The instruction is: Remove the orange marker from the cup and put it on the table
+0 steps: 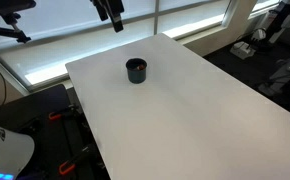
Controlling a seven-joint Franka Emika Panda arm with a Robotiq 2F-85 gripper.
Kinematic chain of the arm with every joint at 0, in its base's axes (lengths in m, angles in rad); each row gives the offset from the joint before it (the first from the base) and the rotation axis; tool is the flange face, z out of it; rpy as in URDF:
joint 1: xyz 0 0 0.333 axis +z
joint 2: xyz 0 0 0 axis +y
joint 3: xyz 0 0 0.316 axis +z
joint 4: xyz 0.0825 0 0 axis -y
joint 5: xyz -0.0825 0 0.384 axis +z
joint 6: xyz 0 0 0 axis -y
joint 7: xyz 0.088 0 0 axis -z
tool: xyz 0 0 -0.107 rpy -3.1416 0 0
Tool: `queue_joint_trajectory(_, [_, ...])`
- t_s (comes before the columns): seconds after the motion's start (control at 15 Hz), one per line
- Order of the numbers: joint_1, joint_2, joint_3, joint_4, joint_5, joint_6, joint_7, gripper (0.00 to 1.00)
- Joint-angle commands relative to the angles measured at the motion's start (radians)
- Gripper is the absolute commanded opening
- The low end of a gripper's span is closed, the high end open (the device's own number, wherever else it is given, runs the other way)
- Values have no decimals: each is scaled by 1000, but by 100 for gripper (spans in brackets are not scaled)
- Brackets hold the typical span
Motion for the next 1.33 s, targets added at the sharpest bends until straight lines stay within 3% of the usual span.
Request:
queue_joint_trajectory(0.0, [6, 0, -6, 2, -4, -3, 3, 100])
queue_joint_trajectory(0.27, [26, 119, -14, 87, 4, -2, -55, 100])
queue_joint_trajectory(0.33, [17, 34, -13, 24, -4, -3, -34, 100])
queue_joint_trajectory(0.6, [18, 52, -15, 31, -4, -3, -34, 100])
queue_joint_trajectory(0.87, [44, 185, -34, 76, -40, 12, -196, 100])
queue_joint_trajectory(1.27, [78, 417, -83, 130, -36, 78, -543, 100])
